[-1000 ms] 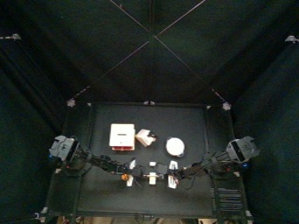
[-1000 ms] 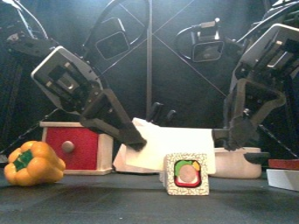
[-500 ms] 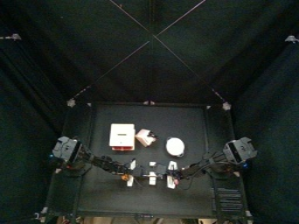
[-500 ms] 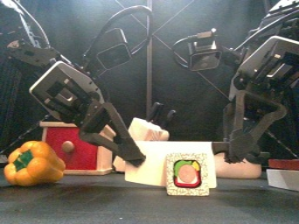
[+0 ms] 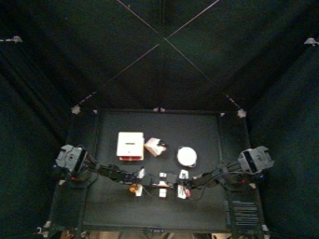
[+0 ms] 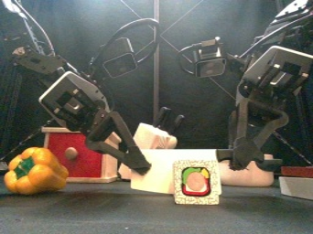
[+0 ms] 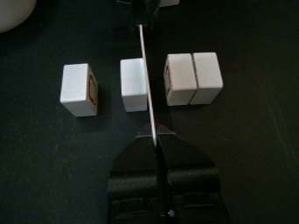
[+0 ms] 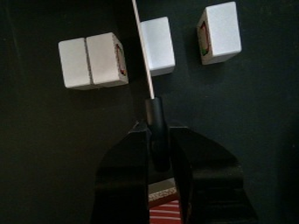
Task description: Cut sushi roll
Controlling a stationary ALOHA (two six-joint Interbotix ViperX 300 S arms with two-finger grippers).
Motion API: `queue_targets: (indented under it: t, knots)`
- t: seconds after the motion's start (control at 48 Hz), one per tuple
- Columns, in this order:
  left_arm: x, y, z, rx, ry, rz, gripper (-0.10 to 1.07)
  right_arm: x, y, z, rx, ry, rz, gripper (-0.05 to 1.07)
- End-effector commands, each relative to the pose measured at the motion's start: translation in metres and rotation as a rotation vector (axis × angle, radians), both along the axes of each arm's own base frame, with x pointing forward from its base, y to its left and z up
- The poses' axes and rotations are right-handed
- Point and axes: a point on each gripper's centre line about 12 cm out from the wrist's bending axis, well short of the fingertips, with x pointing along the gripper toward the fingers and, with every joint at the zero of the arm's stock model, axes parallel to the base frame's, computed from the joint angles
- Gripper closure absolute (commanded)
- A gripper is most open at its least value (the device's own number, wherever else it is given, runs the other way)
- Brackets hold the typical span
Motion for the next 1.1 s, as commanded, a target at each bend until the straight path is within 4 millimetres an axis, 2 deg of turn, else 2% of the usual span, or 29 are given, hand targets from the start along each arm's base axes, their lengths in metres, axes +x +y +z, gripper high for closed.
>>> queue_targets:
  t: [0.0,0.125,0.229,0.396,0.667,0.812,1.083]
  knots:
    - [-0.004,0.002,-0.001,0.005,0.014,-0.004,0.80,-0.001,-0.010,0.003,-0.007,0.000,-0.029,0.68]
    - [-0.003,0.003,0.002,0.007,0.006,-0.005,0.80,0.000,-0.011,0.006,-0.010,-0.008,-0.025,0.68]
    - [-0.002,0.003,0.016,0.002,-0.029,-0.011,0.80,0.003,-0.010,0.013,-0.007,-0.030,-0.021,0.68]
    - [-0.003,0.001,0.041,-0.004,-0.085,-0.028,0.80,0.004,-0.008,0.038,0.005,-0.103,-0.012,0.68]
    - [-0.004,-0.006,0.058,-0.011,-0.125,-0.053,0.80,-0.006,-0.004,0.073,0.008,-0.204,0.023,0.68]
    - [-0.004,-0.007,0.063,-0.012,-0.139,-0.058,0.80,-0.012,-0.003,0.076,0.016,-0.216,0.022,0.68]
    - [-0.004,-0.007,0.059,-0.011,-0.130,-0.058,0.80,-0.016,-0.002,0.068,0.019,-0.195,0.026,0.68]
